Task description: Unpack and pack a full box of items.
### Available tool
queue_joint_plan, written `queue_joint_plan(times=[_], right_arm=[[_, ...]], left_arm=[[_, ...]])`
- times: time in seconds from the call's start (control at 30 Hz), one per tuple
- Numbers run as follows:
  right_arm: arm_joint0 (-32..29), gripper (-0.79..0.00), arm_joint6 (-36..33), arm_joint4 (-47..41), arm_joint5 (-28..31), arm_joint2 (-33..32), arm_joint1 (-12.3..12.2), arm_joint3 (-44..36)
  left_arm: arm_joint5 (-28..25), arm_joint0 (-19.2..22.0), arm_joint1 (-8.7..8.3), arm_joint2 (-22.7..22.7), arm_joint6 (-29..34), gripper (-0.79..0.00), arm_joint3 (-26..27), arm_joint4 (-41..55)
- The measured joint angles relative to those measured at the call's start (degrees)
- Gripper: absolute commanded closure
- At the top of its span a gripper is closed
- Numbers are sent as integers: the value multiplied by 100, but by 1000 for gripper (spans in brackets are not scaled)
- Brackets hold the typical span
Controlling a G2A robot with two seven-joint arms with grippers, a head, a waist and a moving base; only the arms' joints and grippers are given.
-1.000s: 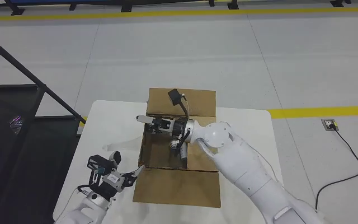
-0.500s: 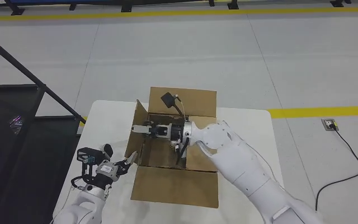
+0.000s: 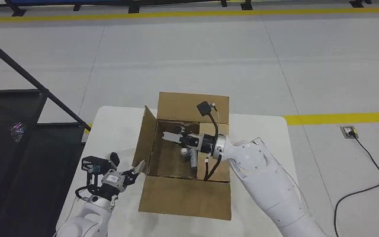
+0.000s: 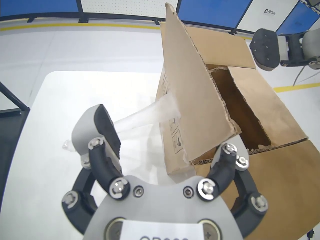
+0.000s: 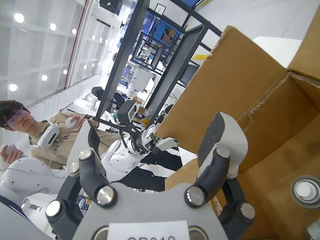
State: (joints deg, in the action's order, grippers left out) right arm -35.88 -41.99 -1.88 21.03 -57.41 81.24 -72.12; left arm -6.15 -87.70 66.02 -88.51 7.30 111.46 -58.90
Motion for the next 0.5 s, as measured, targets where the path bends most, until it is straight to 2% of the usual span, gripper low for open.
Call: queue_joint_plan(times=[0.3,0.5], right_arm=[[-93,-785,111,14,-29,-64,-14,-31],[-427,-785,172,-20,53,-316,-93,-251]], left_arm=[[-9,-31,7,-3,-138,-785,17,-19],[299,-94,50,-69,-357,-785,139,279]])
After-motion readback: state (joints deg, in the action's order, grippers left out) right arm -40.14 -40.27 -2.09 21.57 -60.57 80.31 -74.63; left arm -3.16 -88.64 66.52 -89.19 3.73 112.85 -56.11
